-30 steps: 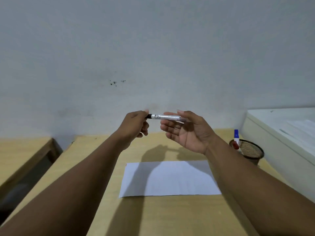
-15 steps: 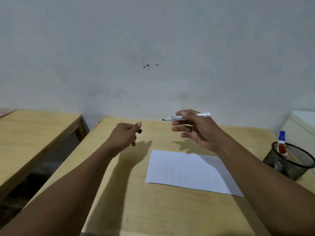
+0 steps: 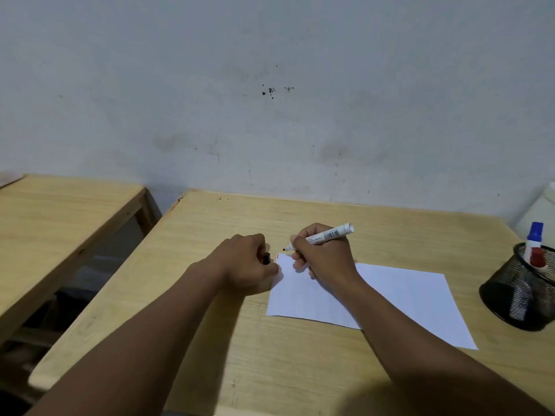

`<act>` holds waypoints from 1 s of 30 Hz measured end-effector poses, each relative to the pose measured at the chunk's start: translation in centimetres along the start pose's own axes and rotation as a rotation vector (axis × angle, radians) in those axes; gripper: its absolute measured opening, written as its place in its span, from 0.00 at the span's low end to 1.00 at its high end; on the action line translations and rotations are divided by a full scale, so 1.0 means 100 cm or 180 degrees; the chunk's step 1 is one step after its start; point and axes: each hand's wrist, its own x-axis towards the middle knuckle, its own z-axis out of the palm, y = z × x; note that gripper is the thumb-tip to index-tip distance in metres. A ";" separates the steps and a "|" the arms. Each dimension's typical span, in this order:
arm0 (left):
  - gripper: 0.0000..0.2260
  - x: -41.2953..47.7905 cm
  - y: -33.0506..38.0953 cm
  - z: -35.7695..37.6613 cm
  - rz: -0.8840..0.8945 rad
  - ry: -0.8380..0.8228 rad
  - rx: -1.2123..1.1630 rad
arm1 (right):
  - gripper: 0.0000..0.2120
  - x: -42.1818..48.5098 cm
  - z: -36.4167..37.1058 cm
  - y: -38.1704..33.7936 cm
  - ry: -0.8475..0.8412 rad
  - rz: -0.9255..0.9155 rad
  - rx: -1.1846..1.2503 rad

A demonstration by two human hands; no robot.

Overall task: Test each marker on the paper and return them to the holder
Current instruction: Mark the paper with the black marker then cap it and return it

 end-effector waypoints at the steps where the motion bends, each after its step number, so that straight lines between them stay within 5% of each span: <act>1: 0.16 0.000 0.000 -0.002 -0.0036 -0.0092 -0.0098 | 0.05 0.001 0.001 0.004 -0.0014 0.0010 -0.0014; 6: 0.29 -0.002 0.003 -0.005 -0.0063 -0.0338 -0.0269 | 0.07 0.004 0.004 0.013 -0.0134 -0.0055 -0.0129; 19: 0.28 -0.004 0.009 -0.011 -0.0138 -0.0427 -0.0463 | 0.08 0.004 0.004 0.015 -0.0207 -0.0086 -0.0298; 30: 0.05 -0.008 -0.006 -0.021 -0.0293 0.0066 -0.2110 | 0.04 0.007 -0.020 -0.023 0.0224 0.0410 0.0817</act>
